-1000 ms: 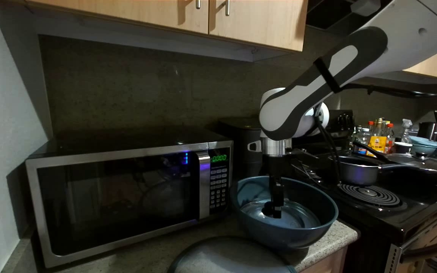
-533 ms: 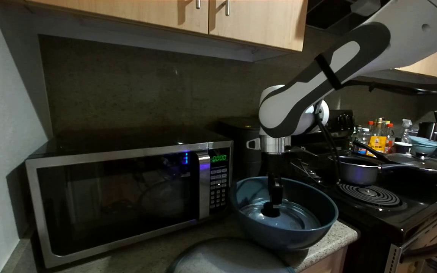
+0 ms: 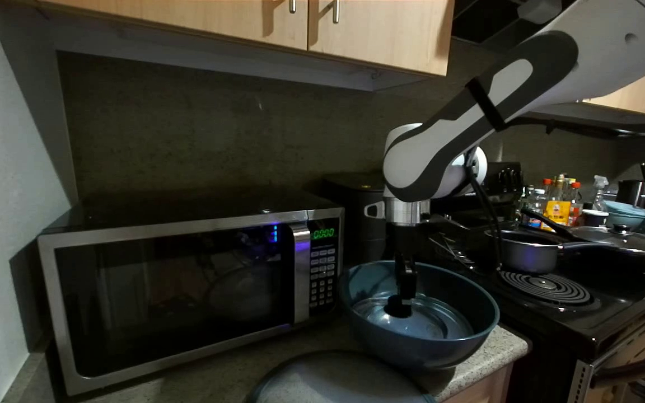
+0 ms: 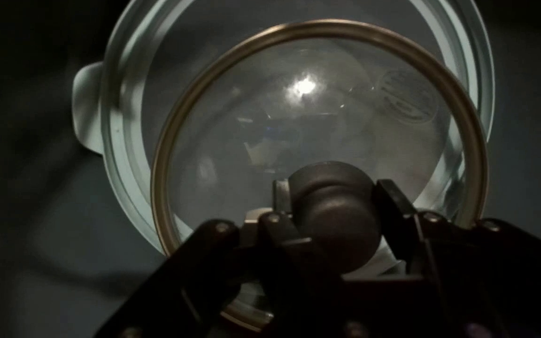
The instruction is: Remove the lid from the bowl and put it on the pan
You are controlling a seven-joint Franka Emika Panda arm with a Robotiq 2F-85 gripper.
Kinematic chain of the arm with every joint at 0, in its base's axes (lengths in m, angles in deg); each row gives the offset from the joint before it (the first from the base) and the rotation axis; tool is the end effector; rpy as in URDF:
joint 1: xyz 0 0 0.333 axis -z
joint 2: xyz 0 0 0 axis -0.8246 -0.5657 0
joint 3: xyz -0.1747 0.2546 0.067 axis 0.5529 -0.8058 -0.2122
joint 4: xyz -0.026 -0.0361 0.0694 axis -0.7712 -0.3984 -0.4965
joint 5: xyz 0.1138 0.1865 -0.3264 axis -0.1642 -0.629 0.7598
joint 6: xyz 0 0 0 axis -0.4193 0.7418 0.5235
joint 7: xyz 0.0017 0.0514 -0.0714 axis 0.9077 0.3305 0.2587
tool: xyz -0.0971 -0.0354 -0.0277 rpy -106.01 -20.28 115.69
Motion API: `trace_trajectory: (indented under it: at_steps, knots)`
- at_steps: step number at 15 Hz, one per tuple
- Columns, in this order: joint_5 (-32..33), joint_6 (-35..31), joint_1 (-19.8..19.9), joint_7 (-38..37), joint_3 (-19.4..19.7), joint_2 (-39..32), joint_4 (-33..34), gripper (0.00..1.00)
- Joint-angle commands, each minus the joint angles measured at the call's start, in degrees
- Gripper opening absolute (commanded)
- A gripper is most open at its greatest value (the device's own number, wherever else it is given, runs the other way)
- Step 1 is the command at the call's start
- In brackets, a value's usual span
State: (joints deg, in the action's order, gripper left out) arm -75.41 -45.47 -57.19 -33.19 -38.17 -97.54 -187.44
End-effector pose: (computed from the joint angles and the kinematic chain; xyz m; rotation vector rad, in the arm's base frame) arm 0.5947 0.0935 0.2933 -2.7364 -1.4159 0.1287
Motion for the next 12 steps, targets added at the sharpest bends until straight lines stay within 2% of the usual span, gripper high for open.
trace_trajectory:
  at_steps: [1, 5, 6, 7, 11, 12]
  knots:
    - [-2.7, -6.1, 1.6, 0.6, -0.7, 9.4, -6.9, 0.23]
    - [-9.0, -12.7, 1.7, 2.4, -0.7, 20.1, -12.9, 0.23]
    - [-6.0, -9.2, 0.3, 0.2, 0.3, 12.1, -6.7, 0.23]
    - [-6.2, -9.0, 0.0, 0.2, 0.5, 14.2, -7.6, 0.48]
    - [-6.2, -8.8, 0.2, 0.2, 0.4, 12.3, -7.3, 0.48]
    - [-6.2, -8.8, 0.2, 0.2, 0.4, 11.7, -7.3, 0.23]
